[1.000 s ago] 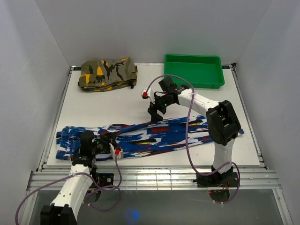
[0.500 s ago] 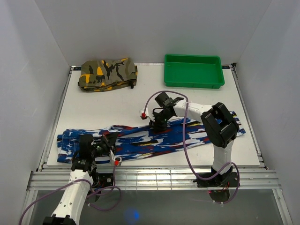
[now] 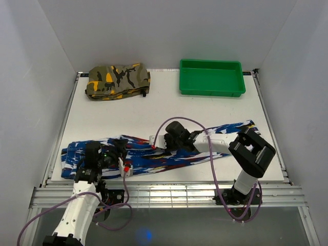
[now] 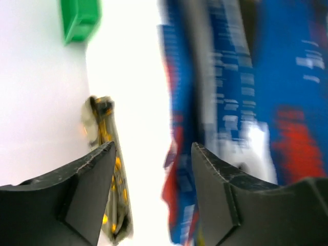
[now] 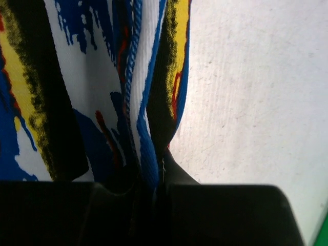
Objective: Fold and stack the trousers
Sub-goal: Fold the trousers
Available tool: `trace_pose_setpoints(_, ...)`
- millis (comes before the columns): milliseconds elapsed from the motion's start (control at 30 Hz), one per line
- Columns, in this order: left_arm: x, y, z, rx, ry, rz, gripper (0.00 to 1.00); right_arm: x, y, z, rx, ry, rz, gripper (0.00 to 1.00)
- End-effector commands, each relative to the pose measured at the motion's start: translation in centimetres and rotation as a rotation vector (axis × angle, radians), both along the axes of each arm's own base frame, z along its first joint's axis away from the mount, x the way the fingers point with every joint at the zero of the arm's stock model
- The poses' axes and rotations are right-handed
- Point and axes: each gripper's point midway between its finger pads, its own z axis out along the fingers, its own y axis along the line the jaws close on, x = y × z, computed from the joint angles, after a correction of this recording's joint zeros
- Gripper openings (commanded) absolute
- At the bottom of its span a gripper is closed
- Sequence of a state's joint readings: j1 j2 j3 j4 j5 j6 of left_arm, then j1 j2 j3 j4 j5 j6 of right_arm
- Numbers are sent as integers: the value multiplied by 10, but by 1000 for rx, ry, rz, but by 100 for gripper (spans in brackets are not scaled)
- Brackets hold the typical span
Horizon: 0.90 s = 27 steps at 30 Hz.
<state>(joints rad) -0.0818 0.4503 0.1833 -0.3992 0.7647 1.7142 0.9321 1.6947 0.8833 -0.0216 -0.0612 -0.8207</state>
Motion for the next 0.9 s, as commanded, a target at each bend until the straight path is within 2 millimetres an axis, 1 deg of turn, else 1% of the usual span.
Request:
trace_pose_setpoints(0,8,2,39,-142,118,117,72,6,-6,-7,-24,-161,-91,8)
trace_pose_setpoints(33,8,4,33,-153,166,147,72,4,-8,-9,-31,-175,-95,8)
trace_pose_setpoints(67,14,5,48,-178,166,173,72,2,-12,-12,-52,-199,-104,8)
trace_pose_setpoints(100,22,8,59,-207,167,212,72,-3,-18,-18,-73,-207,-107,8)
trace_pose_setpoints(133,29,9,61,-240,213,251,72,-7,-13,-15,-57,-232,-102,8)
trace_pose_setpoints(167,37,9,78,-318,261,306,72,-9,-14,-16,-61,-249,-105,8)
trace_pose_setpoints(200,45,11,84,-343,284,342,72,-9,-21,-18,-78,-272,-119,8)
trace_pose_setpoints(233,50,10,85,-357,327,363,70,-12,-18,-16,-74,-287,-111,8)
trace_pose_setpoints(267,61,9,85,-376,413,396,65,-13,-17,-15,-70,-298,-115,8)
trace_pose_setpoints(300,64,7,80,-380,478,413,62,-11,-20,-14,-79,-322,-136,8)
trace_pose_setpoints(333,69,6,76,-385,537,430,60,-16,-21,-15,-85,-334,-128,8)
trace_pose_setpoints(367,76,5,58,-376,640,463,58,-15,-19,-11,-71,-361,-127,8)
trace_pose_setpoints(400,82,2,65,-401,694,485,59,-14,-22,-9,-78,-393,-139,8)
trace_pose_setpoints(433,82,0,59,-388,747,482,59,-19,-21,-10,-81,-407,-123,8)
trace_pose_setpoints(467,84,-6,47,-380,825,470,60,-22,-28,-14,-103,-422,-111,8)
trace_pose_setpoints(500,88,-8,50,-399,859,485,63,-21,-28,-10,-91,-452,-117,8)
trace_pose_setpoints(533,87,-9,46,-389,895,478,64,-26,-27,-11,-92,-469,-101,8)
trace_pose_setpoints(567,86,-12,42,-384,932,469,65,-28,-35,-14,-117,-495,-92,8)
trace_pose_setpoints(600,84,-13,28,-370,1002,488,65,-28,-33,-10,-95,-520,-95,8)
trace_pose_setpoints(633,85,-13,27,-351,1016,478,65,-32,-31,-10,-94,-535,-80,8)
trace_pose_setpoints(667,84,-14,23,-338,1040,474,66,-33,-37,-13,-108,-554,-80,8)
trace_pose_setpoints(700,76,-12,11,-312,1099,483,65,-33,-38,-12,-117,-573,-69,8)
trace_pose_setpoints(733,75,-12,7,-291,1104,474,65,-36,-32,-9,-88,-596,-61,8)
trace_pose_setpoints(767,71,-11,1,-275,1120,471,65,-38,-37,-11,-102,-615,-56,8)
trace_pose_setpoints(800,63,-10,-5,-252,1151,472,65,-39,-36,-10,-97,-633,-47,8)
trace_pose_setpoints(833,60,-9,-13,-237,1171,480,65,-41,-31,-6,-77,-667,-29,8)
trace_pose_setpoints(867,54,-7,-21,-221,1194,497,65,-42,-32,-4,-73,-691,-30,8)
